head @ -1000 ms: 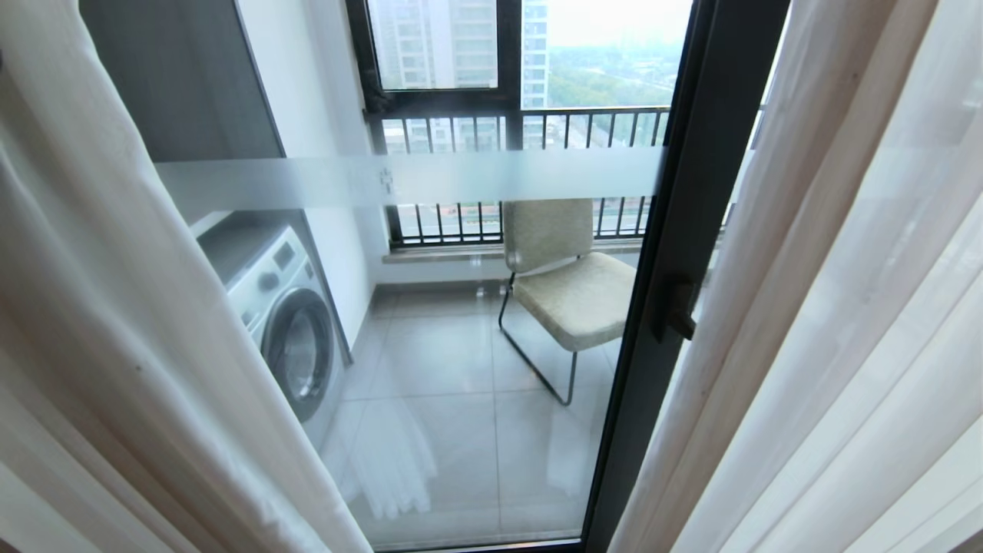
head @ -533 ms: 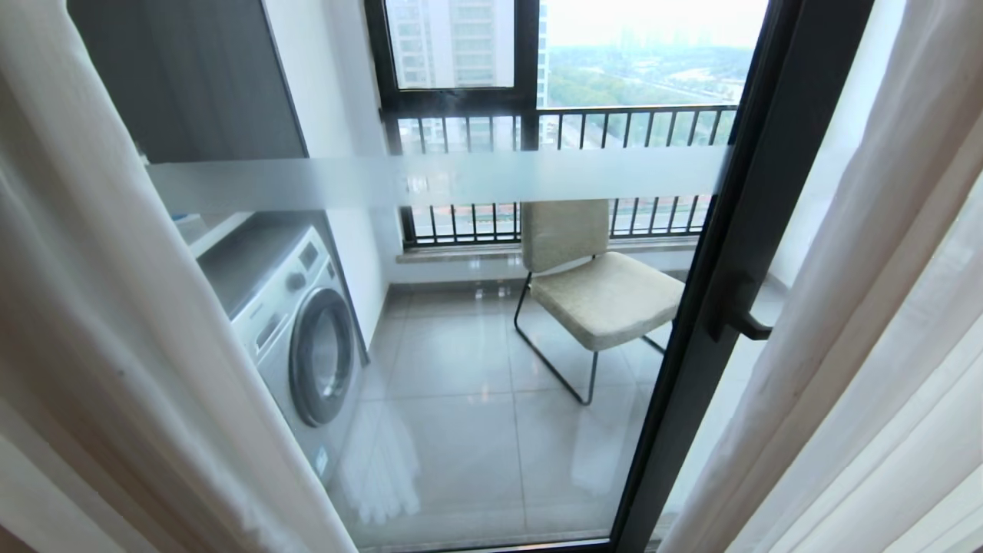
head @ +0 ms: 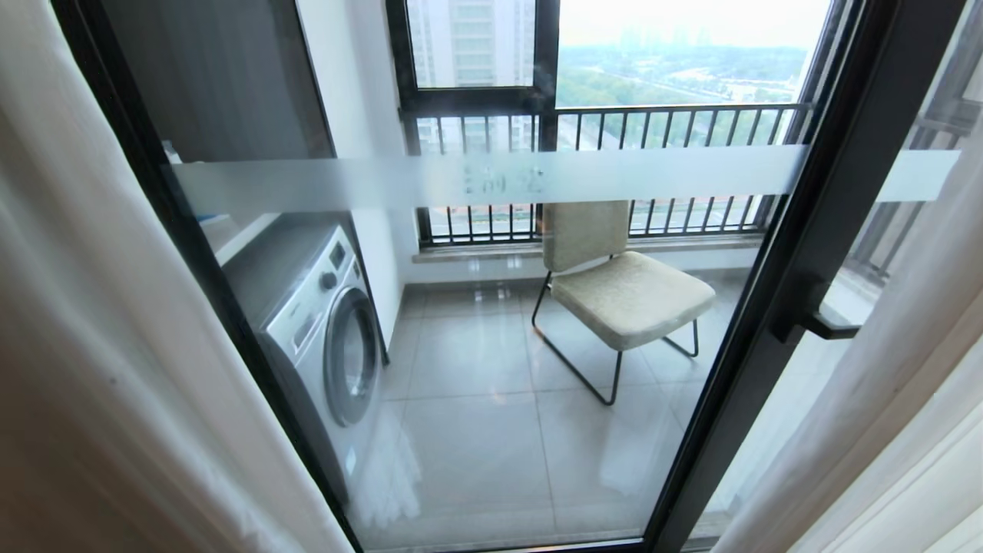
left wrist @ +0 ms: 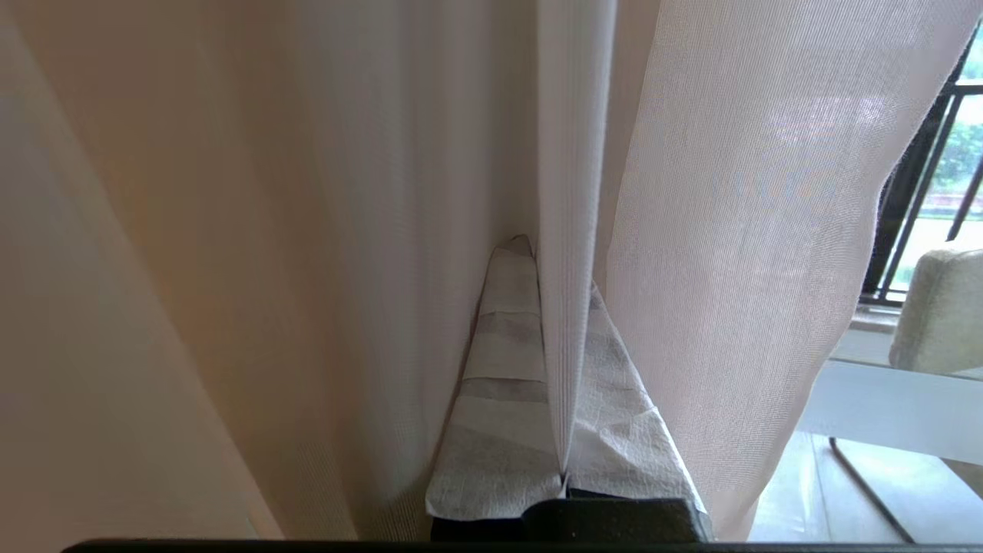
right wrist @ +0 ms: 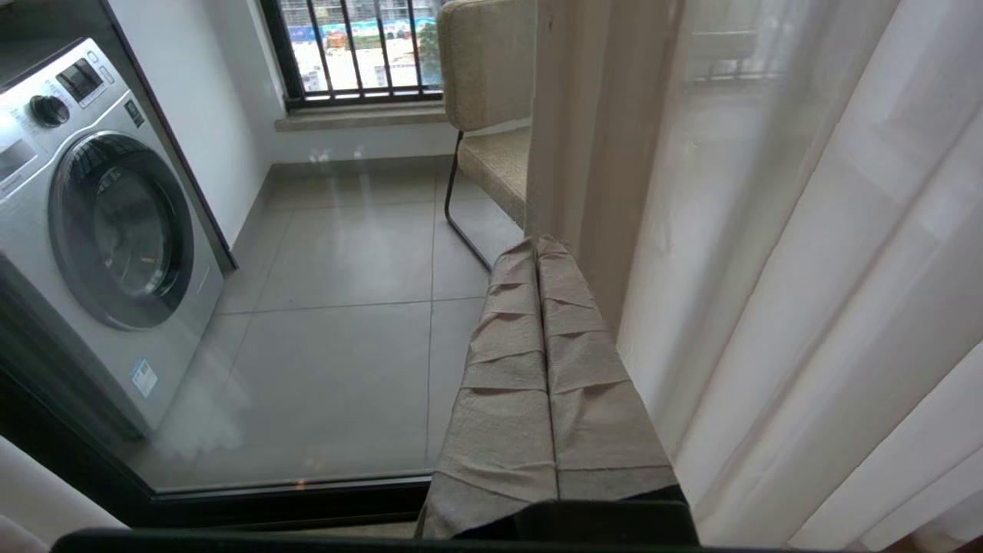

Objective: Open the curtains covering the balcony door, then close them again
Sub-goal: Pull the inner curtains open on both sides

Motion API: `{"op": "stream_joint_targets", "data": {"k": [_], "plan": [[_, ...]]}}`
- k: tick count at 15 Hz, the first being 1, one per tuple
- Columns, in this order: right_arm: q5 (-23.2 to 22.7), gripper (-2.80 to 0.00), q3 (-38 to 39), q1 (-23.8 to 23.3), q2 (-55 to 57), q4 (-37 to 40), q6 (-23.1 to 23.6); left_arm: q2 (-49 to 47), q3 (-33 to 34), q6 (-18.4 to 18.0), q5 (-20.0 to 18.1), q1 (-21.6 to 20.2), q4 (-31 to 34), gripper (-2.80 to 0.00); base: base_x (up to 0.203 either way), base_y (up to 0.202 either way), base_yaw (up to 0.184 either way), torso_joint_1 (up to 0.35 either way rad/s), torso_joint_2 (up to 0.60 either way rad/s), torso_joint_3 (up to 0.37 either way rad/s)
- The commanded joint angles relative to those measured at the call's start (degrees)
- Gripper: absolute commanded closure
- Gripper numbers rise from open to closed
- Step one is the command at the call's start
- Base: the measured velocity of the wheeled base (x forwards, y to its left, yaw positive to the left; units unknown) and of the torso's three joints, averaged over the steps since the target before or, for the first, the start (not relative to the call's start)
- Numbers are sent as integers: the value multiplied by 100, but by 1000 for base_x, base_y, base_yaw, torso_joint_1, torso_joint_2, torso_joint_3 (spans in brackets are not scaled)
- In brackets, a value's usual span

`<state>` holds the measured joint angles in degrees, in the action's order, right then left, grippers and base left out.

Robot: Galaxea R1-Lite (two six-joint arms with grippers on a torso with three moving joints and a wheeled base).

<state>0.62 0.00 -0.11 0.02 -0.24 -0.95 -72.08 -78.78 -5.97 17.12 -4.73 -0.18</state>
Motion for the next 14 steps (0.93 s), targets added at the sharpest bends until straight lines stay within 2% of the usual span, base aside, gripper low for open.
{"op": "stream_joint_targets", "data": {"k": [1, 11, 14], "plan": [[-1, 0, 0, 2, -2, -2, -1, 78, 15, -62, 20, -54, -8, 0, 0, 185, 5, 0, 0, 5], [-1, 0, 0, 2, -2, -2, -1, 153, 139, -62, 11, -124, -14, 0, 0, 190, -1, 2, 3, 2], [-1, 0, 0, 2, -2, -2, -1, 153, 143, -55, 11, -124, -17, 0, 0, 118, 3, 6, 5, 2]]}}
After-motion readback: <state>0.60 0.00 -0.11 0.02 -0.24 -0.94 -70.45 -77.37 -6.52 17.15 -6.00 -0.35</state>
